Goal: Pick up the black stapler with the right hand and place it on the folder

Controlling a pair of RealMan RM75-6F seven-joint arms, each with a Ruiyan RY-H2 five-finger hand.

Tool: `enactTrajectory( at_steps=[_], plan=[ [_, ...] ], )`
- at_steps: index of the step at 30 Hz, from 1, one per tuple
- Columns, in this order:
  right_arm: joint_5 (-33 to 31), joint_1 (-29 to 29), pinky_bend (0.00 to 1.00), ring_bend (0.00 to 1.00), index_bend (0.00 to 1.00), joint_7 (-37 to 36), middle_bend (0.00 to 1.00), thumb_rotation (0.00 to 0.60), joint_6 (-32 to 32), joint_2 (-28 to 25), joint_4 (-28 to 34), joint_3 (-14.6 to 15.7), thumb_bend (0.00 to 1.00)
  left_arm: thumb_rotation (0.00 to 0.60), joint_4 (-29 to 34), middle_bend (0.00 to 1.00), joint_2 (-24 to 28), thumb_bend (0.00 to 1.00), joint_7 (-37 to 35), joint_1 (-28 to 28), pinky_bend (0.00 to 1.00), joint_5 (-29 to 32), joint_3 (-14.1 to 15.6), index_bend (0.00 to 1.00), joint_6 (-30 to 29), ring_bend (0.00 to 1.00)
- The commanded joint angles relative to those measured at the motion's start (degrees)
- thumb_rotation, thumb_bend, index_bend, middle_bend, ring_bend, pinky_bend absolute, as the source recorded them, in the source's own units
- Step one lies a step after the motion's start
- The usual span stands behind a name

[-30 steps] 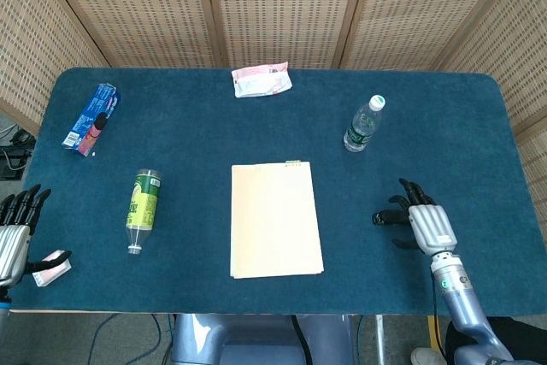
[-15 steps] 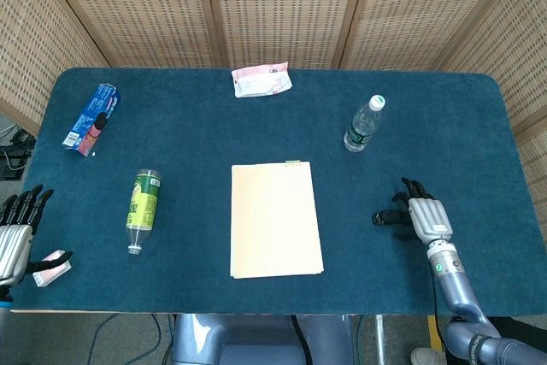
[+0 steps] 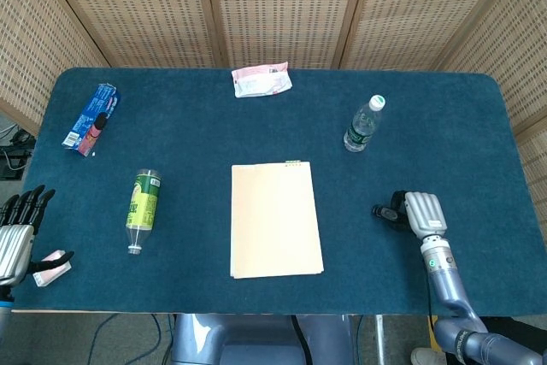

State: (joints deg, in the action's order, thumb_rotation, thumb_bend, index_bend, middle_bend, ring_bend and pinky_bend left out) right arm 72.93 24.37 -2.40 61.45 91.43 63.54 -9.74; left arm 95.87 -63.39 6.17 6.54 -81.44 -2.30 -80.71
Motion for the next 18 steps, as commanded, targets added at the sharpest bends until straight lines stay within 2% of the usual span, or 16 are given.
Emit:
enactTrajectory(
  at_steps=[1,11,13,18],
  plan=[
    [2.09,0.33,0.79,0.63,0.8,0.43,0.67,0.6,2.25,-1.14,2.4,-0.19,0.5,0.6,0.0,0.0,-0.01,0.08,0.07,0.02,0.0,0.01,0.05,0.0,0.08,0.0],
    [5.06,2.51,0.79,0.63,0.8,11.07,0.67,0.6,4.92,-4.77,19.53,-0.75,0.5,0.6,0.23,0.0,0.35,0.08,-0.32,-0.02,0.0,0.09,0.02,0.0,0.04,0.0],
    [4.62,4.25,0.79,0.63,0.8,15.75,0.67,0.6,3.85,-3.6,23.79,-1.19,0.5,0.6,0.17,0.0,0.58,0.08,-0.8,-0.03,0.0,0.16,0.0,0.0,0.11,0.0],
    [2.77,7.02,0.79,0.63,0.8,23.86,0.67,0.6,2.64,-0.46,29.07,-1.97,0.5,0.6,-0.02,0.0,0.94,0.08,-2.3,0.01,0.0,0.5,-0.26,0.0,0.3,0.0]
  ],
)
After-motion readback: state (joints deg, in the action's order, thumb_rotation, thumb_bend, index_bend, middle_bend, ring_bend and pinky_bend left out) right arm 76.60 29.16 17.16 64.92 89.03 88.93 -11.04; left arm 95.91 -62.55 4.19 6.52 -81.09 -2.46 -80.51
